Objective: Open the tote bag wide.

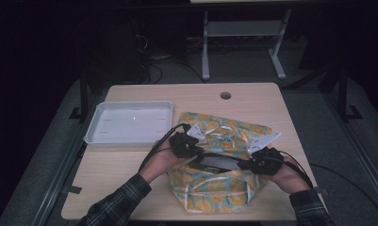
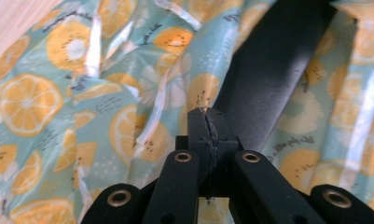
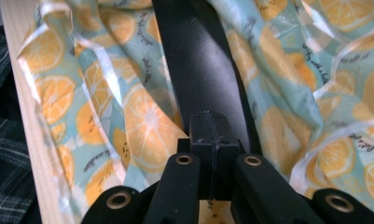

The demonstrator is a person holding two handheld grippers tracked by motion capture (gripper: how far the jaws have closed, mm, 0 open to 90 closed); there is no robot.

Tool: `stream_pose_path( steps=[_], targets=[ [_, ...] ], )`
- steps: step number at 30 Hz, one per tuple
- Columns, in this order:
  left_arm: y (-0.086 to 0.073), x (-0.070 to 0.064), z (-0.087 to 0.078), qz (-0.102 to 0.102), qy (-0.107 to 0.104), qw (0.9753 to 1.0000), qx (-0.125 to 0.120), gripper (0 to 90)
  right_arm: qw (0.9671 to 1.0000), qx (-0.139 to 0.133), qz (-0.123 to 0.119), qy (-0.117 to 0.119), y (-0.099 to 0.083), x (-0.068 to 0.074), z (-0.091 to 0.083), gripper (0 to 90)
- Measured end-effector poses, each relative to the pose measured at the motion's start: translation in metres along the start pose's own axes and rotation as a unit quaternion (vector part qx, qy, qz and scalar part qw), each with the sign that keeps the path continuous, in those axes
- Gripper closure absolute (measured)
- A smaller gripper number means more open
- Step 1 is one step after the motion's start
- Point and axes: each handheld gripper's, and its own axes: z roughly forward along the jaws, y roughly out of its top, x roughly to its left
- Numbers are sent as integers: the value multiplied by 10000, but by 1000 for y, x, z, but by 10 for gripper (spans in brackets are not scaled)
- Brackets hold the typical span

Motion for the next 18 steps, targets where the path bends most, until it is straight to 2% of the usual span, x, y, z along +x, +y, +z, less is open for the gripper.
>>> stream_pose_path(
  steps=[1, 2, 3, 4, 5, 7, 12, 18],
  targets=[
    [0, 2, -1, -7, -11, 10000, 13, 896, 10000, 25, 17, 5, -1, 1, 0, 895],
    [-1, 4, -1, -110, 2, 9999, -63, 896, 10000, 44, 35, 17, -2, 1, -1, 895],
    [-1, 7, -2, -85, 2, 10000, -23, 896, 10000, 67, 15, 20, -4, 2, 0, 895],
    [0, 8, -2, -189, 25, 9998, -103, 896, 10000, 95, 20, 21, -5, 2, -1, 896],
    [0, 11, -3, -141, 29, 9999, -65, 896, 9999, 118, 37, 11, -7, 3, -1, 896],
    [0, 15, -4, -193, 51, 9998, -81, 896, 9999, 152, 64, -3, -11, 4, -1, 895],
    [-3, 27, 1, -416, 79, 9990, -112, 897, 9998, 192, 106, -20, -20, 6, -6, 895],
    [-10, 36, 6, -490, 112, 9987, -2, 897, 9993, 314, 194, -91, -32, 7, -10, 895]
  ],
)
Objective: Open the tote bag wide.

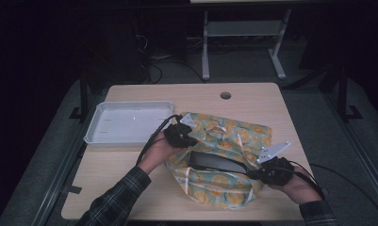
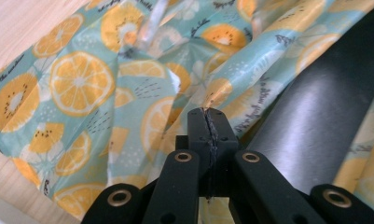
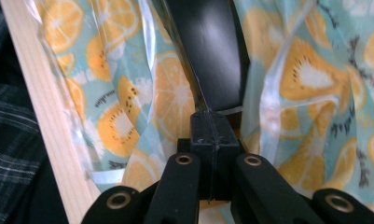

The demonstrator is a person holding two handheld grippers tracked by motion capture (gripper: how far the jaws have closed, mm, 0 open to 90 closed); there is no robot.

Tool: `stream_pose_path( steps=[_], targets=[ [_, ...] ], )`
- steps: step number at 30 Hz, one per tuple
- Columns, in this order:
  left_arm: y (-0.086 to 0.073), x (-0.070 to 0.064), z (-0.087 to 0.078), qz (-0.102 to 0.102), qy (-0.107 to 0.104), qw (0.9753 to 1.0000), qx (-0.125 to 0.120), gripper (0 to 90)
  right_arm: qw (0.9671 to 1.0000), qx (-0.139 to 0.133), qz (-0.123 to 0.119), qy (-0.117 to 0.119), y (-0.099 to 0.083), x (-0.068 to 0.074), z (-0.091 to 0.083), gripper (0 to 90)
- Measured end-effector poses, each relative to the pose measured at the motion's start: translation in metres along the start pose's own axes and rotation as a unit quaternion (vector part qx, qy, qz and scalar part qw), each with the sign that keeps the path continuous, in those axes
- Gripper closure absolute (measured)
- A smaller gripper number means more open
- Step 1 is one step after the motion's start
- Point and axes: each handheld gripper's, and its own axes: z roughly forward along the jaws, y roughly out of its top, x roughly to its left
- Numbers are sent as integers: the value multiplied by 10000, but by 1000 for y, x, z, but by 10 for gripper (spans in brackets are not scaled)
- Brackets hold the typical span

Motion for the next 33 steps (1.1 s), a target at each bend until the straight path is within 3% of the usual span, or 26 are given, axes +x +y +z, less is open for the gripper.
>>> stream_pose_path(
  steps=[6, 16, 18, 19, 21, 23, 27, 33],
  targets=[
    [-8, 5, 11, -100, 8, 9999, 114, 897, 9995, 310, 24, -74, -7, -3, 10, 895],
    [-16, 9, 25, 6, 5, 9991, 426, 897, 9976, 687, 37, -52, -15, -7, 27, 896],
    [-17, 9, 27, 26, 7, 9991, 435, 896, 9973, 727, 46, -42, -16, -6, 29, 895],
    [-18, 7, 30, -77, 17, 9994, 348, 896, 9972, 745, 36, -44, -16, -6, 29, 896],
    [-19, 7, 32, -15, 10, 9990, 442, 896, 9967, 803, 25, -72, -17, -6, 31, 895],
    [-20, 6, 35, -57, 8, 9991, 426, 896, 9968, 799, 12, -87, -16, -5, 31, 896],
    [-20, 3, 40, 111, -4, 9983, 572, 894, 9967, 799, 29, -101, -16, -3, 31, 894],
    [-20, 2, 41, 173, -10, 9981, 583, 893, 9986, 500, 129, -137, -11, -2, 19, 835]
  ],
)
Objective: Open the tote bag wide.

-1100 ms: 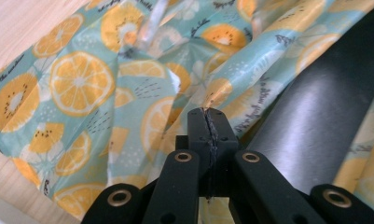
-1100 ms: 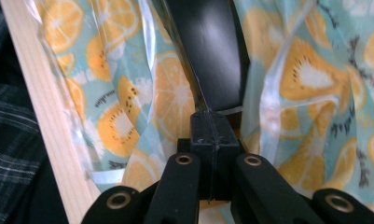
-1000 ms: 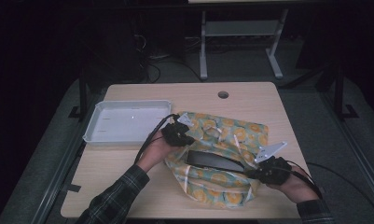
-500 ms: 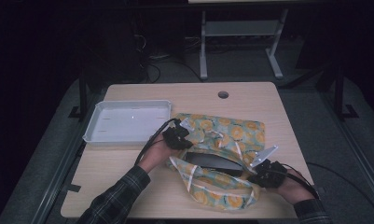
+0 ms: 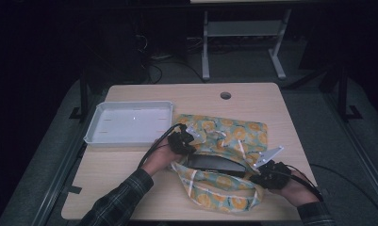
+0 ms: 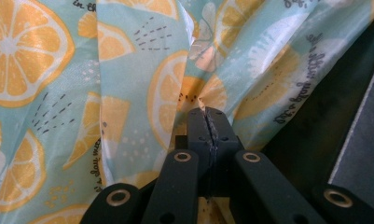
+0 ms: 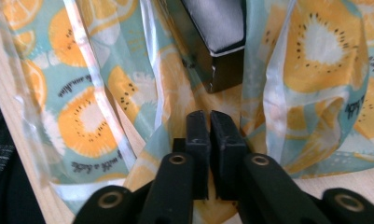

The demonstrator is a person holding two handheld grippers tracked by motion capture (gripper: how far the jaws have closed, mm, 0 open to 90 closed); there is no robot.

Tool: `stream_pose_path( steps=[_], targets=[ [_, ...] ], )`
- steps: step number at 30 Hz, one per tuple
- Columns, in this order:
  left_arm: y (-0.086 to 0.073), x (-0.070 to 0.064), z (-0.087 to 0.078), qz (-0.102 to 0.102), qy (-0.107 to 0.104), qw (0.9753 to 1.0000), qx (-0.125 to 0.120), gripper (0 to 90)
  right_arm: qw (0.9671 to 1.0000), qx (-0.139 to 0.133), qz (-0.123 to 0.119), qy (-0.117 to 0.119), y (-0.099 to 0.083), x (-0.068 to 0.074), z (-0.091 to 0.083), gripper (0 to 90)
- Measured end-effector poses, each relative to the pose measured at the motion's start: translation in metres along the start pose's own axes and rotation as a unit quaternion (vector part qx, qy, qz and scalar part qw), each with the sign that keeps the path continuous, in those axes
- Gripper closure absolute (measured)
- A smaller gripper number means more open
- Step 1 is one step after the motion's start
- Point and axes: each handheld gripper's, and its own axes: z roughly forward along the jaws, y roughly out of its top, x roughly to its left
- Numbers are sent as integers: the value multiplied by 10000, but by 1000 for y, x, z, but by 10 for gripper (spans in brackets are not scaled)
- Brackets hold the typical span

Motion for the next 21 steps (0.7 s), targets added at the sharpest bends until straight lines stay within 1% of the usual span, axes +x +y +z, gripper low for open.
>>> stream_pose_path(
  steps=[2, 4, 7, 9, 12, 13, 18, 21],
  targets=[
    [0, 0, 0, 22, 8, 10000, -2, 893, 10000, -49, -19, -9, 1, 0, -3, 812],
    [0, 0, 0, 14, -1, 10000, 7, 893, 9999, -150, 15, -28, 3, 1, -8, 777],
    [0, 0, 0, 11, -8, 10000, 2, 892, 9991, -410, 63, -7, 5, 2, -19, 736],
    [0, 0, 0, 17, -11, 10000, 10, 893, 9984, -556, 41, -49, 7, 3, -27, 720],
    [0, 0, 0, 14, -13, 10000, 14, 892, 9963, -857, 28, -92, 13, 3, -37, 711],
    [0, 0, 0, 10, -17, 10000, 14, 892, 9957, -915, 18, -107, 16, 3, -39, 710],
    [0, 0, 0, 6, -13, 10000, 10, 892, 9945, -1018, -94, -238, 36, -3, -33, 705],
    [0, 0, 0, 8, -17, 10000, 7, 892, 9951, -954, -117, -245, 47, -8, -23, 705]
  ],
)
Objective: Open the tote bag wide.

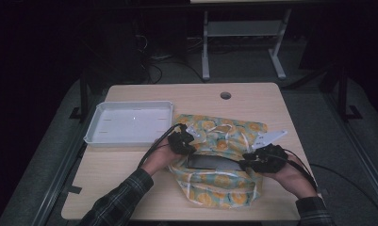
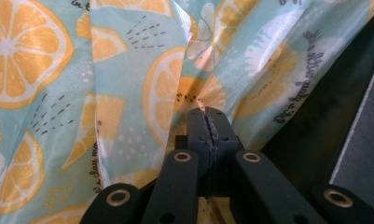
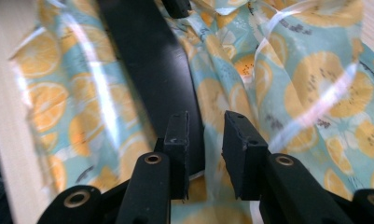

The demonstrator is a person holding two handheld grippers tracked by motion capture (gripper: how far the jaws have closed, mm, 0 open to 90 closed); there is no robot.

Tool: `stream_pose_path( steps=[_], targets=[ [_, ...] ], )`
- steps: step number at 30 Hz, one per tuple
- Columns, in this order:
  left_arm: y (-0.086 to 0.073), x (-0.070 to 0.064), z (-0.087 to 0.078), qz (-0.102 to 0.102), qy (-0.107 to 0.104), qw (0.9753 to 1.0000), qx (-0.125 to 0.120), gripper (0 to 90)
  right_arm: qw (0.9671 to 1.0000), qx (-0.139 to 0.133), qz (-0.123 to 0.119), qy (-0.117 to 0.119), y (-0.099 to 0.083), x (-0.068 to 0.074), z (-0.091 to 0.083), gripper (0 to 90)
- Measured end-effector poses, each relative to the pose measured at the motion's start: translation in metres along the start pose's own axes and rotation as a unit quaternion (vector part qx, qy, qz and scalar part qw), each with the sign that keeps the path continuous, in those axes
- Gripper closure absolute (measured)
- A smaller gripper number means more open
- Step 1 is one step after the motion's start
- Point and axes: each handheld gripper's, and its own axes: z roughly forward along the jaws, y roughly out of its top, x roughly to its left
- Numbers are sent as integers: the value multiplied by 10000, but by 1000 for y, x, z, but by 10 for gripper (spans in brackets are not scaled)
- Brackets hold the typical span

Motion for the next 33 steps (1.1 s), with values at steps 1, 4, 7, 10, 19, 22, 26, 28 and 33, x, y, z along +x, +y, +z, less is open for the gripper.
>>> stream_pose_path(
  steps=[1, 4, 7, 10, 19, 22, 26, 28, 33],
  targets=[
    [0, -1, 0, -38, 3, 10000, -35, 892, 10000, 47, -2, 6, 1, 0, 4, 709],
    [0, 0, 0, -24, -1, 10000, -22, 892, 9997, 187, -54, -126, 3, -2, 14, 790],
    [0, -1, 0, -25, 5, 10000, -19, 892, 9997, 191, -59, -151, 3, -4, 16, 887],
    [0, -1, 0, -18, 3, 10000, -12, 892, 9995, 181, -50, -240, 2, -7, 16, 895],
    [1, -2, 1, 42, 1, 10000, -33, 893, 9975, 337, 141, -612, -6, -20, 22, 897],
    [1, -2, 1, 49, -13, 10000, -28, 894, 9970, 403, 253, -607, -10, -24, 25, 897],
    [1, -2, 1, 51, 4, 10000, -40, 895, 9952, 672, 437, -564, -21, -31, 36, 897],
    [1, -2, 1, 56, -1, 10000, -40, 895, 9946, 812, 465, -450, -28, -33, 43, 897],
    [1, -1, 1, 86, -29, 10000, -3, 895, 9938, 908, 525, -378, -33, -35, 48, 897]
  ],
)
